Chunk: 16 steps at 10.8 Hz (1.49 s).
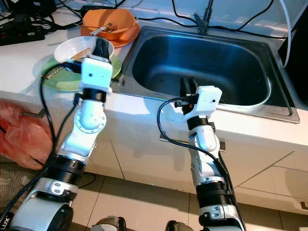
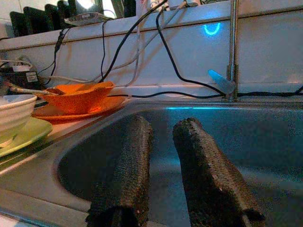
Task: Kitchen organization
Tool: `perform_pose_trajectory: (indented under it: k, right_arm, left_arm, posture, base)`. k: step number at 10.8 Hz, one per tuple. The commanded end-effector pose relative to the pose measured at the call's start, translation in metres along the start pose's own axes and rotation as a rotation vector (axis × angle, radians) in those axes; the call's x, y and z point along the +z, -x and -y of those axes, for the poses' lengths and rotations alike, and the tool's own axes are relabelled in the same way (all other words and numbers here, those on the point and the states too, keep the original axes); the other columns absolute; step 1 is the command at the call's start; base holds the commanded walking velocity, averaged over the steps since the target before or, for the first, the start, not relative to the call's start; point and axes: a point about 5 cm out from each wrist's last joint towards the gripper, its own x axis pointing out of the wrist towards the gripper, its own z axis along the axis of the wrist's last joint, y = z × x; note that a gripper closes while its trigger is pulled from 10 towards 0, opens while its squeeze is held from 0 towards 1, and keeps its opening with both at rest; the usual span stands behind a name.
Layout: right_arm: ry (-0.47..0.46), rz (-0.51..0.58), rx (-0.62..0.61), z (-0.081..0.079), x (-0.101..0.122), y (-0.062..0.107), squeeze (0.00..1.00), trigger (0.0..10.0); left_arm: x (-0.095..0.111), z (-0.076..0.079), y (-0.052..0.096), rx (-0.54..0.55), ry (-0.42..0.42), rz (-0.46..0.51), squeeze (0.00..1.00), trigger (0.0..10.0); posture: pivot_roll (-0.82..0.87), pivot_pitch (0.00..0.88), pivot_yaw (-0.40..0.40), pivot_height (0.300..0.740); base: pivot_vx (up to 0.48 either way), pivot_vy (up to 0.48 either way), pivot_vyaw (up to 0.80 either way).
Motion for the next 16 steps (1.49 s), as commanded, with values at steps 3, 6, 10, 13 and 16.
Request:
perform_pose_trajectory:
  k: [3,6,10,13,16]
  right_arm:
    - [0.002,0.008,0.004,0.000,0.002,-0.003,0.00,10.0]
    - [0.004,0.004,0.001,0.001,0.001,-0.002,0.00,10.0]
    - [-0.043,-0.006,-0.021,0.002,0.000,-0.003,0.00,10.0]
    - [-0.190,-0.024,-0.045,0.000,-0.001,-0.006,0.00,10.0]
    - [-0.318,-0.042,-0.051,-0.002,-0.001,-0.009,0.00,10.0]
  left_arm:
    - [0.025,0.004,-0.009,-0.007,0.076,0.113,0.00,10.0]
    - [0.050,-0.005,-0.029,0.024,0.523,0.107,0.00,10.0]
    - [0.027,-0.001,-0.028,0.052,1.032,-0.092,0.00,10.0]
    - [0.005,0.004,-0.015,0.115,1.530,-0.173,0.00,10.0]
    - [0.002,0.006,-0.012,0.089,1.681,-0.153,0.00,10.0]
  posture:
    - [0.20,0.098,-0.035,0.740]
    - [0.19,0.098,-0.033,0.740]
    - [0.19,0.088,-0.030,0.740]
    - [0.18,0.077,-0.031,0.740]
    - [0.18,0.070,-0.032,0.740]
  base:
    - [0.000,0.000,0.00]
    - [0.000,0.000,0.00]
    - [0.000,0.000,0.00]
    - [0.000,0.000,0.00]
    - [0.000,0.000,0.00]
